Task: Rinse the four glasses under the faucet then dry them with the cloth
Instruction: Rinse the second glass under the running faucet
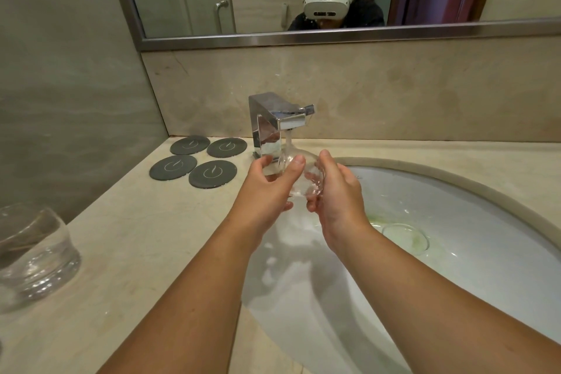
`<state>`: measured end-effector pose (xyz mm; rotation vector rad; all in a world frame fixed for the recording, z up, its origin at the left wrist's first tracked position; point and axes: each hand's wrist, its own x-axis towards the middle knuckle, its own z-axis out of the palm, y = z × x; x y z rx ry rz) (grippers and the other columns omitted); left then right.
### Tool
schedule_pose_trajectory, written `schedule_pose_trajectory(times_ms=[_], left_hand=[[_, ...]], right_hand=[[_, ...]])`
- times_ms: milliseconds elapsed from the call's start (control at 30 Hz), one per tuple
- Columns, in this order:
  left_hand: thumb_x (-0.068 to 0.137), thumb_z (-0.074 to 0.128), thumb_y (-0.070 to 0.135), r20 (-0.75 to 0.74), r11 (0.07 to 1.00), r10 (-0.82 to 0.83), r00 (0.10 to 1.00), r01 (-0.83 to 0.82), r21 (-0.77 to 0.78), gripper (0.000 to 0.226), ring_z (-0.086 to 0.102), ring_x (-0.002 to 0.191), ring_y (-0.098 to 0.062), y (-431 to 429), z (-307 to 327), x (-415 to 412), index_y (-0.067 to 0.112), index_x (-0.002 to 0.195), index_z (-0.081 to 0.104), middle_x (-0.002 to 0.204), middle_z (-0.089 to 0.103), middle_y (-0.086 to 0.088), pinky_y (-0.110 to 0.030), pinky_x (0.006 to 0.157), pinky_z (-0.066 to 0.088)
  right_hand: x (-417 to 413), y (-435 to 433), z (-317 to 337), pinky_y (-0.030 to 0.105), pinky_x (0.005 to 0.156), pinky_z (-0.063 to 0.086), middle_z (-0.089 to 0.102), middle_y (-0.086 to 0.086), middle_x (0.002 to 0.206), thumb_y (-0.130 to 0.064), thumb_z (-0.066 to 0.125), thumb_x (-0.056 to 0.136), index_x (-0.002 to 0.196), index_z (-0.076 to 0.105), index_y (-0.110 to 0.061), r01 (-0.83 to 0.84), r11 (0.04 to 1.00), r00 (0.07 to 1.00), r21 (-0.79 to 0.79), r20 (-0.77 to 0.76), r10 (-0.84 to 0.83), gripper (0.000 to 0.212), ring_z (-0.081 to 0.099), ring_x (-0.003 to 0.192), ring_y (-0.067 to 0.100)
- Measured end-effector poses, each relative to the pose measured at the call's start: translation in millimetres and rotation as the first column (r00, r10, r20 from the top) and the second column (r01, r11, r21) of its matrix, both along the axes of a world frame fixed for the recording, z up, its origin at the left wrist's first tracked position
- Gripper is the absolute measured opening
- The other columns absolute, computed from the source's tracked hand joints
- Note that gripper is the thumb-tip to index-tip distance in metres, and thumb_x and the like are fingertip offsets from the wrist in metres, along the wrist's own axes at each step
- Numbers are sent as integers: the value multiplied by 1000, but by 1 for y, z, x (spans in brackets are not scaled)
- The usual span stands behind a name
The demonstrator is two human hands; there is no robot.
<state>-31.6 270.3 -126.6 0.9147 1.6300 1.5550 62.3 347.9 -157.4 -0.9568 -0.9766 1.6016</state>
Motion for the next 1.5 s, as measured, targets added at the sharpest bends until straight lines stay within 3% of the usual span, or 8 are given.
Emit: schedule_pose_trajectory(times_ms=[200,300,533,700,1000,1200,1367,1500], left_hand=[[65,84,64,-174,998,41,984,-31,63,97,69,120,-11,0,-2,-1,36,150,48,131,66,9,-48,106,57],[69,85,52,-192,997,5,981,10,78,94,71,116,-9,-2,1,1,37,153,46,133,63,14,-48,106,58],[77,87,43,-164,995,-79,983,88,52,90,67,122,-3,-2,-1,4,36,153,40,132,61,21,-46,114,51],[62,85,80,-174,999,-37,984,42,25,119,65,126,-6,-1,-1,4,32,158,36,136,65,12,-41,103,59],[87,85,44,-93,999,1,996,4,53,82,74,110,-8,1,2,9,25,154,43,122,70,9,-26,82,63],[73,90,41,-45,991,-45,998,50,121,94,76,109,-9,5,-2,9,30,155,45,137,65,1,-41,99,62],[64,89,35,-24,989,-92,996,94,117,101,72,120,-14,6,-3,8,33,155,44,141,64,4,-41,103,59],[82,91,35,47,990,-113,992,108,93,93,72,115,-9,5,-3,9,32,157,36,132,65,11,-37,100,59]], right_hand=[[-1,0,0,28,47,38,74,4,104,-66,57,99,123,71,-16,-121,986,993,-115,-2,121,57,55,55,16],[2,-2,2,27,48,35,71,1,86,-74,51,98,116,73,-19,-136,964,991,-230,-47,128,62,48,49,14],[3,-4,8,28,47,33,65,0,79,-56,57,103,98,70,-17,-12,978,995,-209,-95,-8,42,42,47,12],[5,-3,7,28,47,38,68,4,85,-57,59,102,106,70,-15,82,992,996,-93,-20,-84,43,47,52,14],[2,-3,7,28,46,38,75,5,96,-58,61,99,116,67,-14,92,994,995,-61,-21,-94,47,49,48,12],[4,-3,7,28,46,39,69,8,96,-76,58,93,117,69,-16,-7,985,993,-172,-114,-13,66,46,43,12],[3,-2,8,28,47,36,62,7,82,-52,66,100,106,69,-12,31,988,986,-152,-157,-55,41,42,44,12],[4,-3,8,29,48,39,68,3,89,-45,66,100,113,68,-12,61,993,991,-100,-111,-73,35,45,49,12]])
